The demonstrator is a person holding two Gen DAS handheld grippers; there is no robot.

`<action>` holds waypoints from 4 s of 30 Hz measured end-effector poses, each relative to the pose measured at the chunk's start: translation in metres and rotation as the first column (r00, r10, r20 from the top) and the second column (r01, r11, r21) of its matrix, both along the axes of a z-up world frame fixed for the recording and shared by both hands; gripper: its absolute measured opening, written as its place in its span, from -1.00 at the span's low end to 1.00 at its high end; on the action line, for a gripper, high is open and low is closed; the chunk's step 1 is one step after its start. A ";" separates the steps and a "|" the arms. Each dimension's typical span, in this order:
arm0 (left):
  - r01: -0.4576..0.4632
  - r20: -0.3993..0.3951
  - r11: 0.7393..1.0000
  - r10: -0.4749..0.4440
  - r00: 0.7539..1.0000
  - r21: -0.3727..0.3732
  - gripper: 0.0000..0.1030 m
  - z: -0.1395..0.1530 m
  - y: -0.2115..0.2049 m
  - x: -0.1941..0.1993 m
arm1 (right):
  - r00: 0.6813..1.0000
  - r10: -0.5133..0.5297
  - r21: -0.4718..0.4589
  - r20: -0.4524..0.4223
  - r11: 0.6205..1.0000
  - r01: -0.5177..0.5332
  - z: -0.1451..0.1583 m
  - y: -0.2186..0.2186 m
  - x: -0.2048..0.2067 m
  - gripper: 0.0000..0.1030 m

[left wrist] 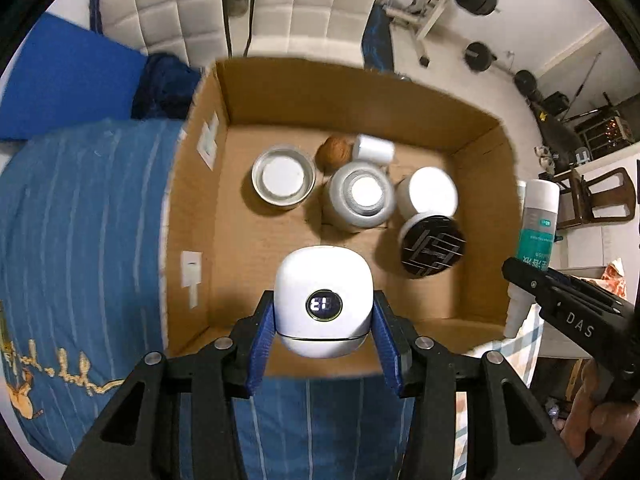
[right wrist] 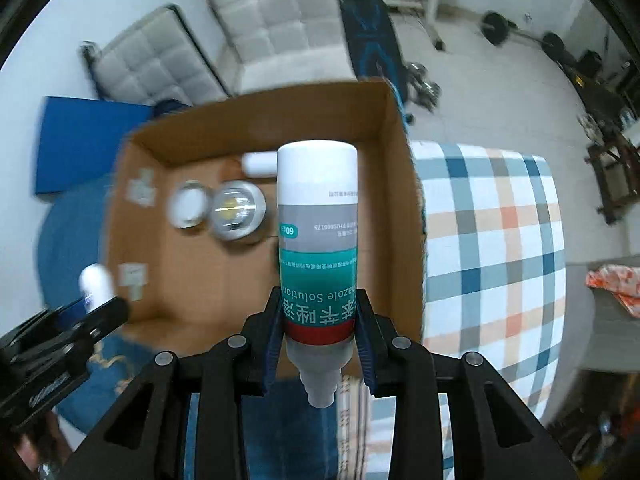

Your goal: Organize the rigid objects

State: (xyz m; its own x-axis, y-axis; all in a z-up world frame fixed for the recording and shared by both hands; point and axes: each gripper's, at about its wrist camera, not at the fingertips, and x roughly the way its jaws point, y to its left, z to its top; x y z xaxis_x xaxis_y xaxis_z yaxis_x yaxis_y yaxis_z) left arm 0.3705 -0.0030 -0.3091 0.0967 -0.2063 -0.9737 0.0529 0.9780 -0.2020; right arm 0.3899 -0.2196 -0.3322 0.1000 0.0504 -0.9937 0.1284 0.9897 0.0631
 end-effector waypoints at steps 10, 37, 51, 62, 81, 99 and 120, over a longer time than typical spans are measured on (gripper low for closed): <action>0.038 -0.162 0.998 -0.029 0.986 0.057 -0.16 -0.084 -0.013 0.028 | 0.992 -0.057 -0.101 -0.114 0.994 0.045 -0.068 -0.003 0.019 -0.33; -0.031 0.014 0.997 0.031 0.999 0.071 0.69 -0.018 -0.002 0.018 | 0.997 -0.047 -0.108 -0.063 0.993 0.040 -0.037 -0.004 -0.005 0.37; -0.036 0.123 0.992 0.021 0.992 0.125 0.86 0.025 0.008 -0.022 | 1.000 -0.014 -0.077 -0.014 0.997 0.013 -0.017 0.024 -0.046 1.00; -0.044 0.230 0.992 0.015 0.973 0.122 0.86 0.081 0.007 -0.069 | 0.996 -0.036 -0.062 0.080 0.997 0.041 0.030 0.019 -0.080 1.00; -0.058 0.461 0.995 0.012 0.887 0.085 0.86 0.236 0.020 -0.196 | 0.946 -0.032 0.024 0.322 0.999 0.026 0.213 0.018 -0.233 1.00; -0.037 0.509 0.995 -0.015 0.861 0.092 0.86 0.274 0.013 -0.241 | 0.907 -0.014 -0.013 0.421 1.000 0.021 0.273 0.028 -0.276 1.00; -0.032 0.535 0.995 -0.023 0.845 0.093 0.86 0.285 0.010 -0.245 | 0.882 -0.070 -0.050 0.467 0.993 0.106 0.293 0.016 -0.282 1.00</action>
State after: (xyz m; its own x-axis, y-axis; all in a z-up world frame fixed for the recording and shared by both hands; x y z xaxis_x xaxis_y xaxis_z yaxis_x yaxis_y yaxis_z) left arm 0.1252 0.0073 -0.0238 0.6087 -0.1144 -0.7851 0.1216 0.9913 -0.0502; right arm 0.1078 -0.2041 -0.0387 0.5504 -0.0500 -0.8334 0.1889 0.9798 0.0660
